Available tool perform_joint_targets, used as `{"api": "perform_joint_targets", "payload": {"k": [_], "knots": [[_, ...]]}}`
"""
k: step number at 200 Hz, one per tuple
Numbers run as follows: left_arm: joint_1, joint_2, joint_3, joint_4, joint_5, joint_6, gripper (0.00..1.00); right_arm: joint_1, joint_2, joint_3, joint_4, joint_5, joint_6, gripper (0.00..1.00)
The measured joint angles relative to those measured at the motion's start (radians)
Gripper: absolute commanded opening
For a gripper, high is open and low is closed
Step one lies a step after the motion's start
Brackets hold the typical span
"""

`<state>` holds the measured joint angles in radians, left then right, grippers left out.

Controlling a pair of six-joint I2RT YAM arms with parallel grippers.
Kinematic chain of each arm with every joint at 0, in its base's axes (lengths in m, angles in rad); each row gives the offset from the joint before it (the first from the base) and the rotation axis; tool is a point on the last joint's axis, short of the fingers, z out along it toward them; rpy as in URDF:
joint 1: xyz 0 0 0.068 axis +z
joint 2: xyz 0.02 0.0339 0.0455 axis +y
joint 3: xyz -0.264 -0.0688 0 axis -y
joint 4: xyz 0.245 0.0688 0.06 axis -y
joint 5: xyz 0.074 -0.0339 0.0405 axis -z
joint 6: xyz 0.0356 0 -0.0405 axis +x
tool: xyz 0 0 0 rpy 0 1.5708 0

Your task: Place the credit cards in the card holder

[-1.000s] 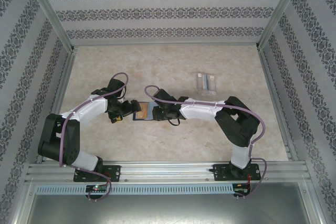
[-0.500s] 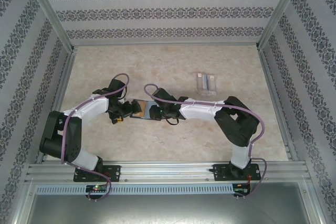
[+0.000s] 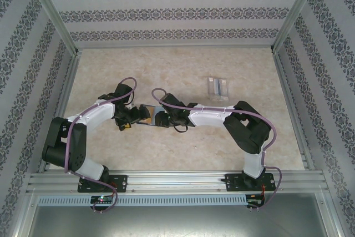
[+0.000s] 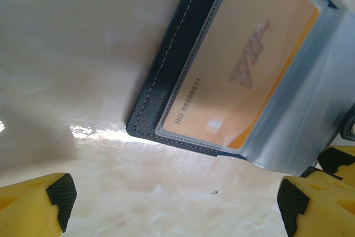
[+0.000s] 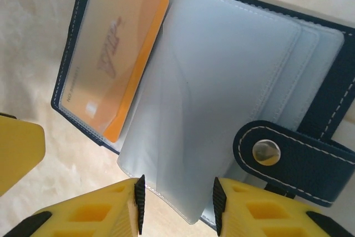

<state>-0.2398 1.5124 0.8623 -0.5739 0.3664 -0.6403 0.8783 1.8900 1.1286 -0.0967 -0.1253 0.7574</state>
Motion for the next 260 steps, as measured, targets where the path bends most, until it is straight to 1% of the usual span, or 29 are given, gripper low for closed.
{"api": "perform_joint_targets", "payload": {"k": [34,67,107,194,260], "knots": [[0.019,0.000,0.000,0.010,0.013,0.000,0.95,-0.011,0.003,0.000,0.036,-0.023,0.011,0.39],[0.052,-0.003,0.000,0.017,0.033,0.000,0.95,-0.014,0.020,0.000,0.069,-0.040,0.034,0.44],[0.058,-0.004,0.000,0.030,0.054,0.000,0.94,-0.019,0.047,0.000,0.101,-0.061,0.061,0.46],[0.061,-0.004,0.000,0.052,0.085,-0.001,0.94,-0.039,0.066,0.000,0.217,-0.112,0.124,0.47],[0.104,-0.002,0.000,0.063,0.111,-0.001,0.94,-0.039,0.093,0.002,0.246,-0.132,0.139,0.47]]}}
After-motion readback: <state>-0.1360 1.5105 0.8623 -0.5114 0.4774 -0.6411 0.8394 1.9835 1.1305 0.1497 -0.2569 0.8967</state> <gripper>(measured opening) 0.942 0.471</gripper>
